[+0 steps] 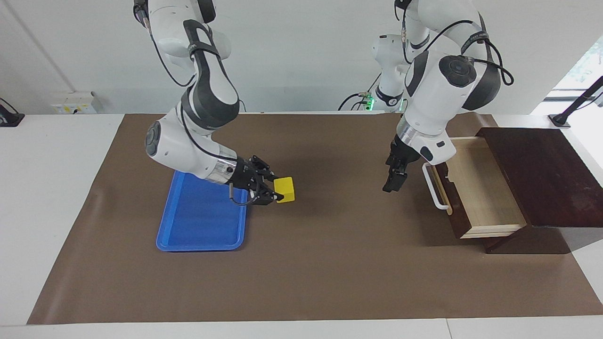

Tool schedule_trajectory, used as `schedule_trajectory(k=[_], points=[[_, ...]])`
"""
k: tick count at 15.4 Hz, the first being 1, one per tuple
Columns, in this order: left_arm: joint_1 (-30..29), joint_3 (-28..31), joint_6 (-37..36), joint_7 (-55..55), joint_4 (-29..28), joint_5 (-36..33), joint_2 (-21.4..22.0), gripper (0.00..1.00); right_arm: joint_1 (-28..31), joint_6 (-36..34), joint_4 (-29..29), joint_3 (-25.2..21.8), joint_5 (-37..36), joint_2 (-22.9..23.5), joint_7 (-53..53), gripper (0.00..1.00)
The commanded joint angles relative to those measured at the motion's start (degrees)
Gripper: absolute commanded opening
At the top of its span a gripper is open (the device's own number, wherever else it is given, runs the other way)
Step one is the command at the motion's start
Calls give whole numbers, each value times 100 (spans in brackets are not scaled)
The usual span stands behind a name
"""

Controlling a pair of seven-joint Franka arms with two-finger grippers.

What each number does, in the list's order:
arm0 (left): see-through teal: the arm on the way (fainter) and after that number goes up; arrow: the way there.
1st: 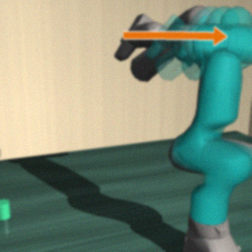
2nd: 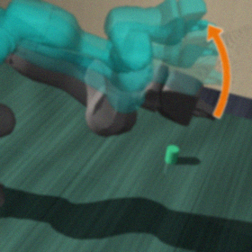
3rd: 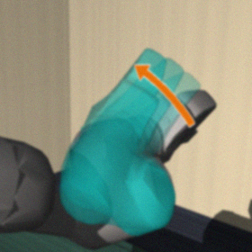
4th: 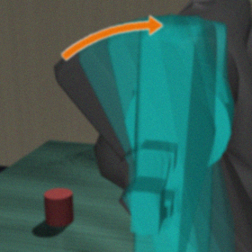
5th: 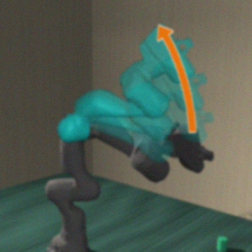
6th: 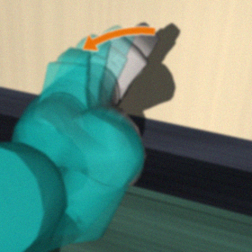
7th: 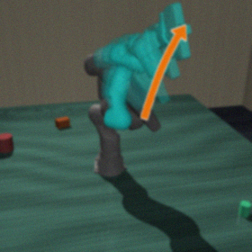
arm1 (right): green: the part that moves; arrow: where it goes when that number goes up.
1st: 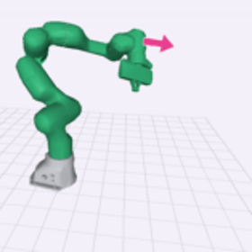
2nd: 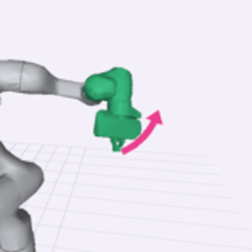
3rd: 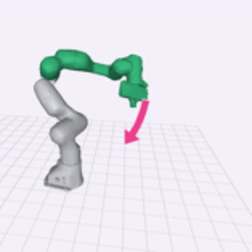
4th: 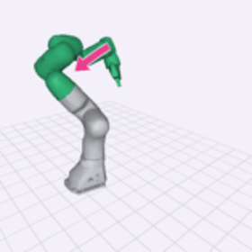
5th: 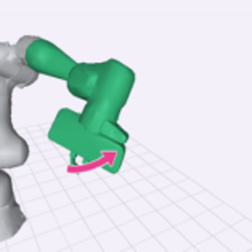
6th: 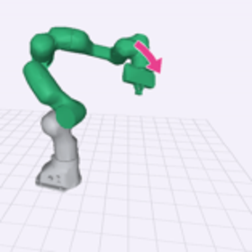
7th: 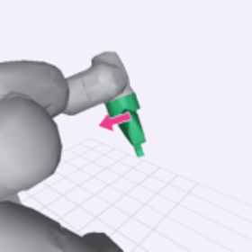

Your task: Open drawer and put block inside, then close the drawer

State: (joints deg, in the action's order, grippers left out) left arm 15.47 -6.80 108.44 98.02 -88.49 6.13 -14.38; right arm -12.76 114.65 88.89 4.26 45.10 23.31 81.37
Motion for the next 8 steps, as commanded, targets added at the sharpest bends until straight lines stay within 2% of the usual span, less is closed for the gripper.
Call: schedule_trajectory(k=[1, 4, 8], points=[[552, 74, 554, 1637, -343, 99, -29, 100, -323, 329, -4, -21, 131, -28, 318, 0], [816, 65, 765, 2598, -370, 274, -38, 100, -631, 505, -39, -21, 113, -28, 476, 0], [1125, 65, 976, 2800, -388, 292, -125, 100, -763, 603, -39, -21, 113, -28, 512, 0]])
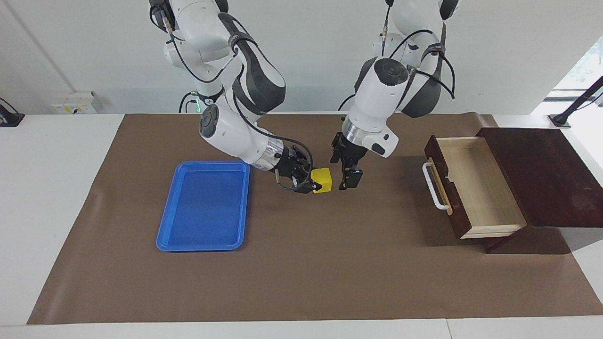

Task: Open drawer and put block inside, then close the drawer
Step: 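Carry the block toward the left gripper while the left gripper grasps it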

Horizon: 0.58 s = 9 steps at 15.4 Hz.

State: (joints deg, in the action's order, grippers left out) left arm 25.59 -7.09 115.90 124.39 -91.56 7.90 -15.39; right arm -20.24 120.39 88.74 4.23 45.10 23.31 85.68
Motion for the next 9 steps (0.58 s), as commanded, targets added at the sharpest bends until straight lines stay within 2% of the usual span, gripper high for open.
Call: schedule_trajectory(k=[1, 7, 8, 9], points=[[113, 94, 388, 234, -81, 115, -104, 100, -15, 28, -23, -19, 113, -28, 98, 0], [262, 94, 688, 358, -248, 106, -131, 100, -7, 11, -23, -19, 113, -37, 98, 0], [271, 94, 714, 367, -283, 115, -131, 92, 2, 11, -23, -19, 113, -28, 98, 0], [271, 103, 775, 402, -292, 106, -131, 78, 2, 11, -23, -19, 113, -37, 98, 0]])
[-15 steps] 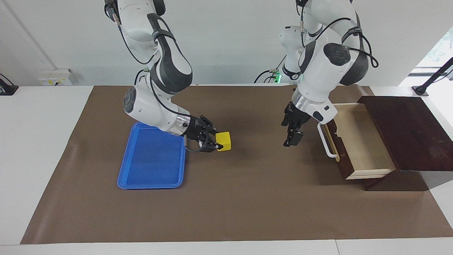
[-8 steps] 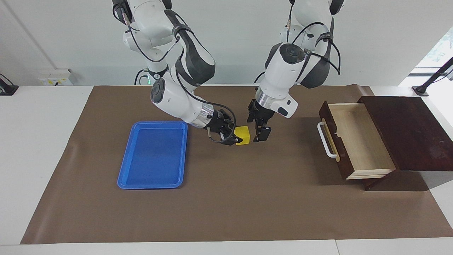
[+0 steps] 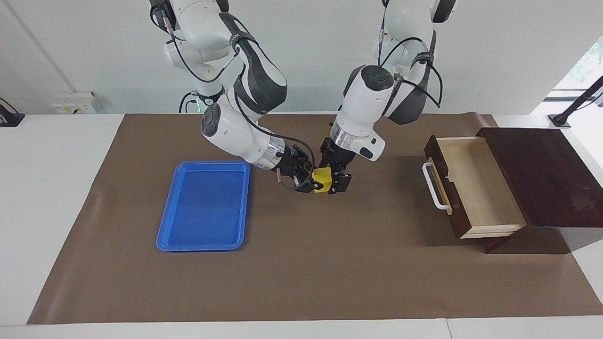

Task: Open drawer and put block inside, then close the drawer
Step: 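Carry the block toward the left gripper while the left gripper grasps it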

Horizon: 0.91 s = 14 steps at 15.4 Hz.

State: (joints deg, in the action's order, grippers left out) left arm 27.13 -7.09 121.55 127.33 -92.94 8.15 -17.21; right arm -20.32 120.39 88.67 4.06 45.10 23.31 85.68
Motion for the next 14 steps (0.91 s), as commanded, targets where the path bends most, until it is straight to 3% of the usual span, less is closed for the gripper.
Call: schedule_trajectory(k=[1, 2, 5, 9, 10, 11, 14], points=[[117, 103, 220, 126, -154, 81, 51, 61, 10, 2, -16, -1, 113, -37, 98, 0], [117, 103, 186, 126, -154, 81, 51, 41, 10, 10, -16, -1, 113, -37, 98, 0], [100, 103, 133, 108, -137, 72, 51, 0, 19, -16, -25, -1, 122, -37, 98, 0], [65, 103, 98, 82, -101, 64, 51, 0, 72, -77, -16, -10, 122, -98, 150, 0], [56, 103, 89, 82, -101, 46, 42, 0, 80, -77, -25, -10, 122, -124, 176, 28], [47, 103, 62, 64, -84, 37, 51, 0, 80, -86, -25, -28, 113, -133, 220, 99], [-197, 147, -569, -531, 100, -42, 130, 0, 124, -244, -25, -72, 104, -177, 230, 100]])
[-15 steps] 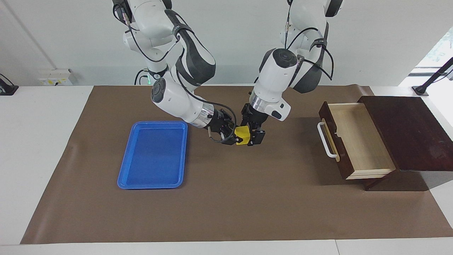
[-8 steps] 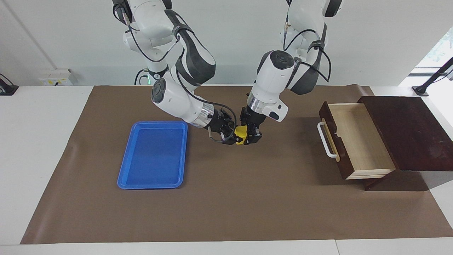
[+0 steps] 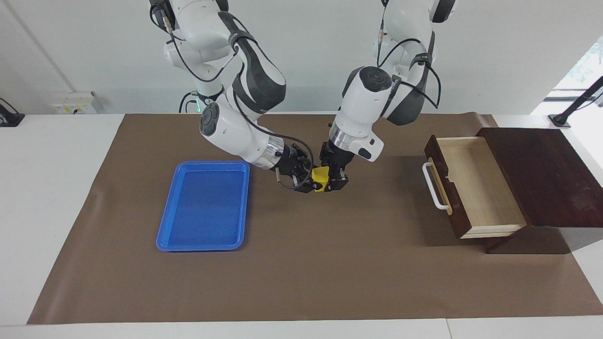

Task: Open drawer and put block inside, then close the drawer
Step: 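Lower the block into the drawer with the left gripper while the right gripper withdraws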

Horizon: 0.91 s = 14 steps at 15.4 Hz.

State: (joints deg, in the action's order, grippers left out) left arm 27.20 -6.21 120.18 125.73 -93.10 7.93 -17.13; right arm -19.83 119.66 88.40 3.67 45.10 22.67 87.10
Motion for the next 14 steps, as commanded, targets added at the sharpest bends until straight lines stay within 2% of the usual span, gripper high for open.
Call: schedule_trajectory(k=[1, 3, 5, 7, 10, 12, 14], points=[[-450, 59, -852, -513, 360, -20, 122, 0, 102, -241, -15, -42, 95, -131, 88, 100], [-942, 59, -1556, -1362, 625, 24, 192, 0, 338, -503, -138, -42, 34, -149, 80, 100], [-1530, 76, -2014, -2075, 671, 15, 463, 0, 663, -855, -209, -51, -89, -202, 10, 100], [-2329, 59, -2191, -2804, 653, 41, 719, 0, 1024, -1259, -331, -33, -667, -290, -340, 100], [-3052, 94, -2149, -3517, 479, 42, 833, 0, 1402, -2250, -674, -42, -1406, -316, -1743, 100], [-3553, 94, -2008, -3984, 75, 42, 983, 0, 1692, -2762, -815, -42, -1837, -369, -2781, 100], [-3696, 103, -1606, -3995, -434, 42, 1027, 0, 1894, -3280, -886, -51, -2407, -430, -3975, 100]])
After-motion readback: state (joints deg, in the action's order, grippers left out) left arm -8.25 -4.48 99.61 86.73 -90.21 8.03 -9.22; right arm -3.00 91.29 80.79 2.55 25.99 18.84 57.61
